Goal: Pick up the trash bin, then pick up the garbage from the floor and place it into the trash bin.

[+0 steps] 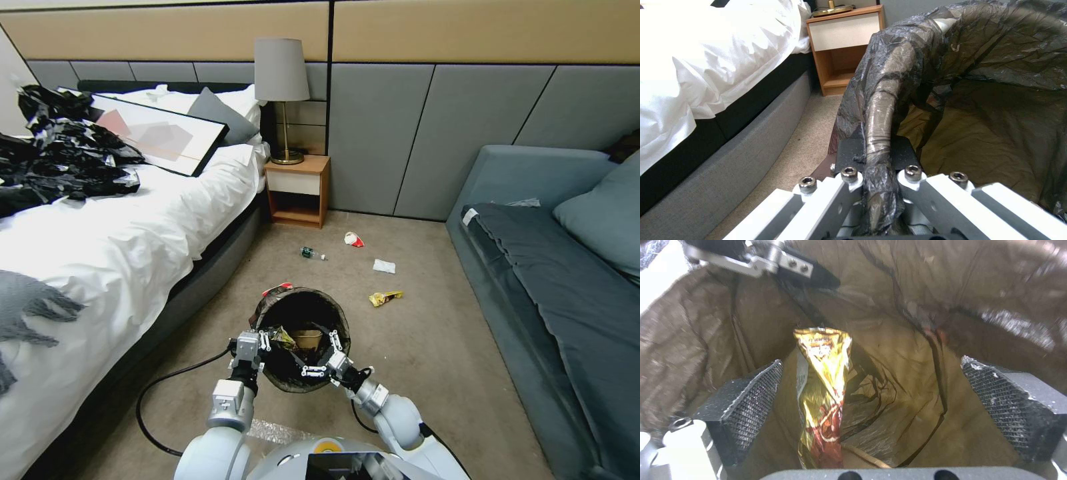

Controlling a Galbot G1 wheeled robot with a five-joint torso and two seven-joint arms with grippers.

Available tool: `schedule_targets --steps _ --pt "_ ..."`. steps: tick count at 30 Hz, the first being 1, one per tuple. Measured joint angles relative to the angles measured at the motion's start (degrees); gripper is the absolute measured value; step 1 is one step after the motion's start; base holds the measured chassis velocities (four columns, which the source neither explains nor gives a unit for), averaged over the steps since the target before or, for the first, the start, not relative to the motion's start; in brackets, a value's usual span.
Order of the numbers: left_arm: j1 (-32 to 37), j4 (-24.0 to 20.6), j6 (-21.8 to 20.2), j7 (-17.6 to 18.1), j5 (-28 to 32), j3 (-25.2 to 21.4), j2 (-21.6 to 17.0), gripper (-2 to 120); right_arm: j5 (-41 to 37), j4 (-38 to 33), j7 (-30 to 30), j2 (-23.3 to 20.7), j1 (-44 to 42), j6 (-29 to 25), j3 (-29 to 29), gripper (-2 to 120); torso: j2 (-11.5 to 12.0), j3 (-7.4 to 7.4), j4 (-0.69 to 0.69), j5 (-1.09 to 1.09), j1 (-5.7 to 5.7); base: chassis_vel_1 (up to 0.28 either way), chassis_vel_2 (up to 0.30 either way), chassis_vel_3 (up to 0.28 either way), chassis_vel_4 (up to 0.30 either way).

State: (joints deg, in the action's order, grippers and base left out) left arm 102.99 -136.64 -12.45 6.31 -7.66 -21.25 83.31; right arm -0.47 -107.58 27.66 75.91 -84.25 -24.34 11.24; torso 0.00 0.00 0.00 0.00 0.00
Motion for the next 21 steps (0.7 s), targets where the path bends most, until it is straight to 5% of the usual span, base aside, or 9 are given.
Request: schedule_targets --steps 8,13,21 --pt "-0.05 0.21 0.00 0.00 0.20 -0.23 -0.22 1 0.62 -6.57 -4.77 0.72 -2.47 -0.75 2.62 100 0.00 0.00 -0.01 0.00 0.00 0.000 0.000 0.000 0.000" --pt "-0.37 1.14 0.08 0.23 0.81 -0.51 -0.07 1 0.93 -18.50 -17.07 4.45 -8.02 1.22 8.77 100 0.00 0.00 -0.01 -0.07 0.00 0.000 0.000 0.000 0.000" --pt "-0.66 1.13 0.16 0.39 1.78 -0.60 -0.25 1 0.77 -23.86 -25.31 9.69 -18.01 -0.71 14.61 100 0.00 0.00 0.01 -0.01 0.00 0.000 0.000 0.000 0.000"
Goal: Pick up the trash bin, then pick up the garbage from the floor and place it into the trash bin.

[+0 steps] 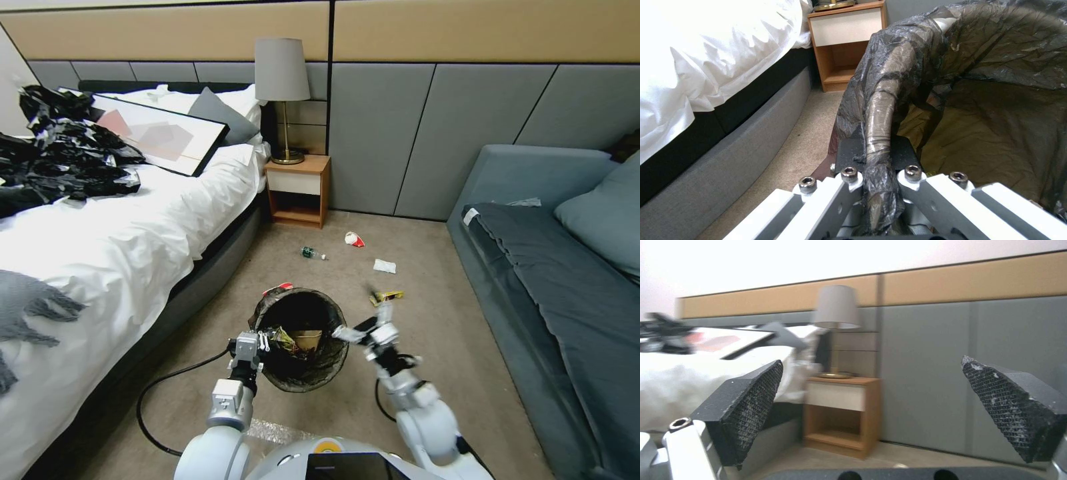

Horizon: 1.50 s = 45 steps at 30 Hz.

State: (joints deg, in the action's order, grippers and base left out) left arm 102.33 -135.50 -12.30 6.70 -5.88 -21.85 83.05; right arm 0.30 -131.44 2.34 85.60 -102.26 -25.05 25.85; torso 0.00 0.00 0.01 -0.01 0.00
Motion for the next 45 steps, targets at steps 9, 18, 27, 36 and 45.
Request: schedule_targets --steps 9,18,27,36,45 --pt "-0.08 -0.64 0.00 0.06 0.65 -0.34 -0.08 1 -2.44 4.10 -1.60 4.43 -4.09 -5.92 6.64 100 0.00 0.00 -0.02 0.01 0.00 0.000 0.000 0.000 0.000" --pt "-0.08 -0.79 0.01 0.09 0.65 -0.45 0.18 1 -2.48 7.17 -1.53 6.03 -4.01 -7.54 6.66 100 0.00 0.00 -0.01 0.01 0.00 0.000 0.000 0.000 0.000" --pt "-0.09 -0.77 0.04 0.12 0.62 -0.47 0.46 1 -2.73 8.23 -0.90 6.07 -3.33 -8.25 7.17 100 0.00 0.00 -0.01 0.01 0.00 0.000 0.000 0.000 0.000" --pt "-0.06 -0.76 0.05 0.12 0.42 -0.44 0.62 1 -3.10 8.36 -0.75 6.08 -2.77 -8.37 7.97 100 0.00 0.01 -0.02 0.01 0.00 -0.018 0.009 0.022 -0.016" --pt "0.01 -0.76 0.09 0.12 0.30 -0.45 0.68 1 -3.20 8.33 -0.76 5.96 -2.28 -7.99 8.55 100 0.00 0.00 -0.01 0.01 0.00 -0.158 0.138 0.156 -0.154"
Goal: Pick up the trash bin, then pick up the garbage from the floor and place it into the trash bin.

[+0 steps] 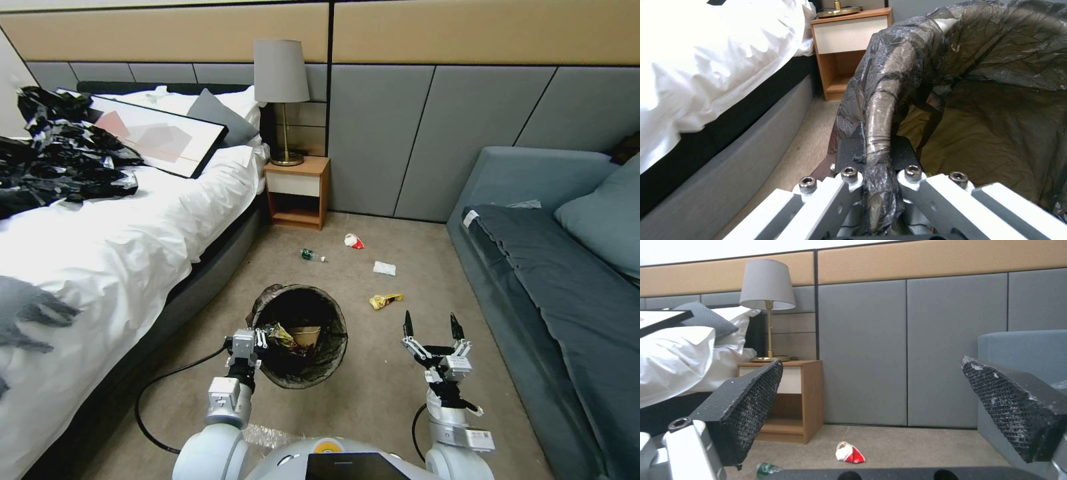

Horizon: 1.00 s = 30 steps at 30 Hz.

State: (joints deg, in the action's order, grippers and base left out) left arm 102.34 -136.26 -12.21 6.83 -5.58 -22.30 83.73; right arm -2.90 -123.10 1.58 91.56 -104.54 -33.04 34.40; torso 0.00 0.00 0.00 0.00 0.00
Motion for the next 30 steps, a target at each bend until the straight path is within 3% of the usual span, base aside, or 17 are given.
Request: schedule_targets --steps 30 --pt "0.09 -0.13 0.14 -0.03 -0.07 0.14 -0.31 1 -0.22 -0.37 0.40 -0.24 0.34 1.09 -0.16 100 0.00 0.00 0.00 -0.01 0.00 -0.159 0.160 0.161 -0.154"
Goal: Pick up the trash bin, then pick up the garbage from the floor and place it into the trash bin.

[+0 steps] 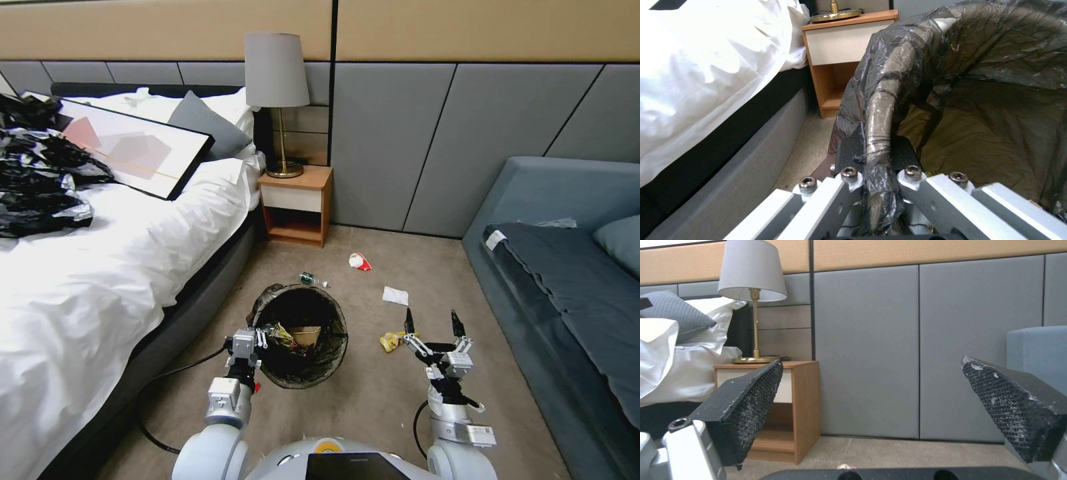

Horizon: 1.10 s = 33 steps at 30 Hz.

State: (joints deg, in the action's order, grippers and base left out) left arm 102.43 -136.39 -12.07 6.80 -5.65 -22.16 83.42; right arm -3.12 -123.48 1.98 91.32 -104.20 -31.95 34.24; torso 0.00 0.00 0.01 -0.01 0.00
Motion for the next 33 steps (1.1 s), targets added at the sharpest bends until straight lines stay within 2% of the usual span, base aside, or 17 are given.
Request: schedule_targets --steps 13,21,25,27,29,30,32,33 --pt "-0.07 0.08 0.00 0.01 -0.04 -0.08 0.17 1 -0.12 0.76 1.57 0.06 1.20 -1.11 0.17 100 0.00 0.00 0.00 0.01 0.00 -0.034 0.038 0.036 -0.025" --pt "-0.07 0.09 0.00 0.02 -0.10 -0.12 0.24 1 -0.25 1.55 -0.39 -0.99 3.72 1.95 0.09 100 0.00 0.00 0.00 0.01 0.00 0.000 0.000 0.000 0.000" --pt "0.02 0.09 0.00 0.02 -0.30 -0.07 0.37 1 -0.30 2.80 -3.41 -2.10 6.85 6.91 -0.67 100 0.00 0.00 -0.01 0.01 0.00 0.000 0.000 0.000 0.000" --pt "0.24 0.07 0.00 0.03 -0.57 -0.06 0.51 1 -1.13 4.10 -6.62 -2.84 9.66 13.28 -2.20 100 0.00 0.00 -0.01 0.02 0.00 0.000 0.000 0.000 0.000" --pt "0.31 0.04 0.00 0.03 -0.62 -0.07 0.54 1 -1.32 4.48 -7.57 -3.01 10.45 15.24 -2.56 100 0.00 0.00 -0.01 0.01 0.00 0.000 0.000 0.000 0.000" --pt "0.47 -0.07 0.00 0.03 -0.71 -0.12 0.60 1 -1.97 5.41 -10.34 -3.42 12.33 20.46 -3.51 100 0.00 0.00 -0.01 0.01 0.00 0.000 0.000 0.000 0.000" --pt "0.58 -0.15 0.00 0.03 -0.76 -0.19 0.60 1 -3.60 5.89 -13.31 -3.89 13.98 26.98 -4.28 100 0.00 0.00 -0.01 0.01 0.00 0.000 0.000 0.000 0.000" --pt "0.58 -0.15 0.00 0.03 -0.76 -0.19 0.60 1 -3.60 5.89 -13.31 -3.89 13.98 26.98 -4.28 100 0.00 0.00 -0.01 0.01 0.00 0.000 0.000 0.000 0.000"
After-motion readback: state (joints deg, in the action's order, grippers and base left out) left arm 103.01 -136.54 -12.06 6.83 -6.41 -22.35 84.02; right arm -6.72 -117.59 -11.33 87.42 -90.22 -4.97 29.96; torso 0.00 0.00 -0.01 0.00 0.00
